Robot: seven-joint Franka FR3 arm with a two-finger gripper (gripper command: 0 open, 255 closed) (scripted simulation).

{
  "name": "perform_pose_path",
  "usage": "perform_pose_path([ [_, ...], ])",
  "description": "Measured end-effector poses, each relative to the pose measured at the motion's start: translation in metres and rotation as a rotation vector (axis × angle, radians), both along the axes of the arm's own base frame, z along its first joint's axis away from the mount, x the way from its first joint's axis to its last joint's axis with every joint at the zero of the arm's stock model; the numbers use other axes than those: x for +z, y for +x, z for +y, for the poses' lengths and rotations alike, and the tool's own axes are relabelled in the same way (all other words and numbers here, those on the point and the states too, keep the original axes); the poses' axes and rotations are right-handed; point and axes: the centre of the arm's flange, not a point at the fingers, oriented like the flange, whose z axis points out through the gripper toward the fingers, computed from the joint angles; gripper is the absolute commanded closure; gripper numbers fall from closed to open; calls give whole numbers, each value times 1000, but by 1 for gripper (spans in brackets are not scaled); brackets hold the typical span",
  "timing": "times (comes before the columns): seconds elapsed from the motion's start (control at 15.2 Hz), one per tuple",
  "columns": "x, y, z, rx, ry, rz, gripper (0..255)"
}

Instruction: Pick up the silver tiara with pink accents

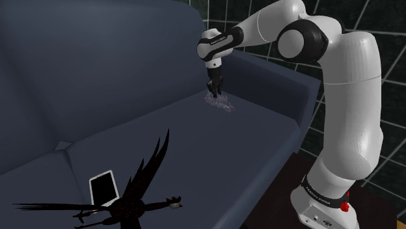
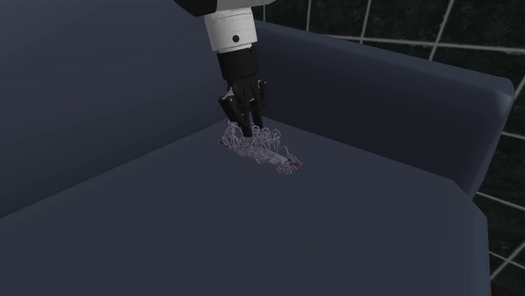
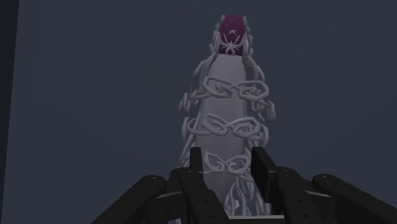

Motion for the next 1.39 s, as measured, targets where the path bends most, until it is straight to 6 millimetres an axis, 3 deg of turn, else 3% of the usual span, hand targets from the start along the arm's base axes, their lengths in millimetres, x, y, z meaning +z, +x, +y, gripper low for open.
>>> perform_pose_path([
  [0.46,4,1,-1,0,0,2,255],
  [1.39,75,1,-2,0,0,2,255],
])
